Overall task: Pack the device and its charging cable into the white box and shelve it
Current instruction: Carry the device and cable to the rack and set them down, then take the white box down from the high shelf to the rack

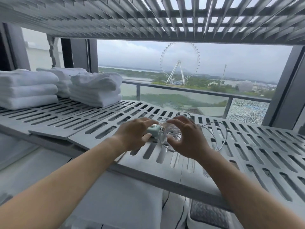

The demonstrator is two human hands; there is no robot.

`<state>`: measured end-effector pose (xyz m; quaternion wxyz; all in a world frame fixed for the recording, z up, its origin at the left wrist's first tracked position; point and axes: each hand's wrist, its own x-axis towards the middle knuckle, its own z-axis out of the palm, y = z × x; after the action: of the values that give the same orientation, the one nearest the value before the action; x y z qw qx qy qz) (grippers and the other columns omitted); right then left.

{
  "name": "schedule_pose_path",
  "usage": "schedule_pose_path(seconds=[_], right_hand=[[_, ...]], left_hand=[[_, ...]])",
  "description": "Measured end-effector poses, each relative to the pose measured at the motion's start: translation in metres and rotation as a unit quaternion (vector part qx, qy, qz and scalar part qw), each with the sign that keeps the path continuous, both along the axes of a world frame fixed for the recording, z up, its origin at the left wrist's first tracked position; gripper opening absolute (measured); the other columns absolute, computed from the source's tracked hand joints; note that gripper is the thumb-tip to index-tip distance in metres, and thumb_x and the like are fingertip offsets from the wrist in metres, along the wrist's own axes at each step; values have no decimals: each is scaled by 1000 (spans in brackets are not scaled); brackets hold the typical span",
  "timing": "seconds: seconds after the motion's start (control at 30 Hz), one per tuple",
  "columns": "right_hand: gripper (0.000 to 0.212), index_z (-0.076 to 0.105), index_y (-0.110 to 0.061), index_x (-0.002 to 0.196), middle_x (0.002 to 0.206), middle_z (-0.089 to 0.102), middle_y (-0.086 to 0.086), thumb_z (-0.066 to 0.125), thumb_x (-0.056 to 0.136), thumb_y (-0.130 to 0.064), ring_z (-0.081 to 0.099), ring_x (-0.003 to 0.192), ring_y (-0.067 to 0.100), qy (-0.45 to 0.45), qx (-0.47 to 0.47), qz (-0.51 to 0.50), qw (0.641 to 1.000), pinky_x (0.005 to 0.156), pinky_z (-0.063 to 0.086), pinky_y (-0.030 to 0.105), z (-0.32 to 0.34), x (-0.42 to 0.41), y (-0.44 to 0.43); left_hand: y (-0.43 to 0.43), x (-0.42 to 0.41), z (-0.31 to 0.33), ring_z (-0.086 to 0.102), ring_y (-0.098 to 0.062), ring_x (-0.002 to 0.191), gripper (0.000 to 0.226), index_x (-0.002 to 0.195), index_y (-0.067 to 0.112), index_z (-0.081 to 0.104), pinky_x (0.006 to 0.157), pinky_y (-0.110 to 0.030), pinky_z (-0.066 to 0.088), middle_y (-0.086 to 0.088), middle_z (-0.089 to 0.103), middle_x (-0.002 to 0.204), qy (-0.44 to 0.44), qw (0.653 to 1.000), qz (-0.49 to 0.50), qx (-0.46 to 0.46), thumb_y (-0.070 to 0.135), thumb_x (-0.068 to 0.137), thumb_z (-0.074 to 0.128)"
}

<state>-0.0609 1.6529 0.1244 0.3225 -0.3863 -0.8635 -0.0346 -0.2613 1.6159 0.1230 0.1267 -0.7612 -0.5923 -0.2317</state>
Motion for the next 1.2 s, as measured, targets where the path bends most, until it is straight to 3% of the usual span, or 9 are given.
schedule_pose_path(seconds=[0.57, 0.77, 1.2], right_hand=[[37, 58, -30, 117, 121, 58, -4, 65, 81, -32, 54, 107, 16, 14, 2, 108, 994, 87, 47, 35, 11, -105, -29], [32, 60, -29, 112, 116, 59, -6, 65, 81, -34, 54, 104, 15, 30, -2, 107, 994, 85, 44, 30, 9, -181, -41], [34, 59, -29, 116, 124, 56, -5, 62, 82, -35, 52, 112, 16, 50, -35, 54, 997, 92, 46, 38, 0, -319, -63]], left_hand=[[-56, -91, 12, 57, -13, 102, 31, 117, 38, 51, 73, -26, 36, 13, 57, 123, -20, 997, 76, 14, 40, 86, 53], [-70, -161, 18, 55, -13, 108, 32, 117, 37, 51, 84, -33, 46, 12, 57, 122, -25, 997, 68, 18, 39, 86, 52], [-73, -298, 10, 54, -16, 108, 32, 118, 31, 55, 86, -32, 42, 9, 57, 121, 5, 1000, 26, 8, 35, 86, 52]])
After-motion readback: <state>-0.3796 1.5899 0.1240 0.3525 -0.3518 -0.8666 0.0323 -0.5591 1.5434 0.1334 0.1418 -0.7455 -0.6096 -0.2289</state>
